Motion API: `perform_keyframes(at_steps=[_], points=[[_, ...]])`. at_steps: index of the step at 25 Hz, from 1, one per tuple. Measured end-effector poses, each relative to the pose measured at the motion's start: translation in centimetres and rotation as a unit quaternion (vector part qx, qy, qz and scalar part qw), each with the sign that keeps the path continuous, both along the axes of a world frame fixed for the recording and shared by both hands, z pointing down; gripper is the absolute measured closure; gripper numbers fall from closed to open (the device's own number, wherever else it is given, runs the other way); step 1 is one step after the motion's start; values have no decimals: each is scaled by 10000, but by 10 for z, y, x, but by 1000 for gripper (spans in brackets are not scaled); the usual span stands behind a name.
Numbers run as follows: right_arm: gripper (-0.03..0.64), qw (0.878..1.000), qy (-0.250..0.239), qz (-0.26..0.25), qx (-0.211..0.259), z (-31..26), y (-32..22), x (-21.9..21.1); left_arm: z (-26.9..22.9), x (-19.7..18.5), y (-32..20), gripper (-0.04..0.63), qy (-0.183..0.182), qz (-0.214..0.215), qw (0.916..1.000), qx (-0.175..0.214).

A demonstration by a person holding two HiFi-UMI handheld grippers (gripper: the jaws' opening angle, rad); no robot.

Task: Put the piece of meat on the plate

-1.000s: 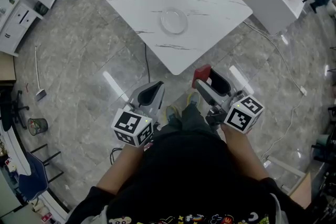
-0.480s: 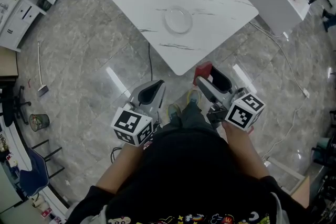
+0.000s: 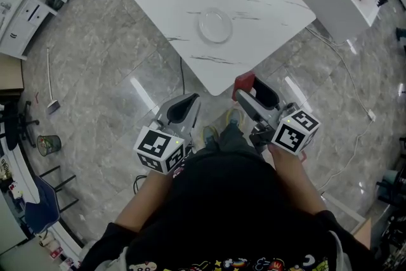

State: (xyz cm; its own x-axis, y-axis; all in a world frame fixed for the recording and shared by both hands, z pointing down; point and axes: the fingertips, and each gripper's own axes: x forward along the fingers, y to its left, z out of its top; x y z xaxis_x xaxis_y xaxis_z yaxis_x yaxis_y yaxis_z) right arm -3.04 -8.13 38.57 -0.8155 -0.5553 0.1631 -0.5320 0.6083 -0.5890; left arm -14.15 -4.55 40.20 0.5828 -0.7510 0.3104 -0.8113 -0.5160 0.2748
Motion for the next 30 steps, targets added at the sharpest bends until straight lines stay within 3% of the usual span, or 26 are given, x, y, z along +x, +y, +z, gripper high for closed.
perform_keyframes(at_steps=[11, 30], points=[[321, 9995, -129, -261, 89, -9, -55, 8, -16, 15, -52, 595, -106, -205, 9996, 153], [321, 9974, -195, -670, -206, 15, -129, 36, 5, 54, -116, 595, -214, -493, 9984, -191]])
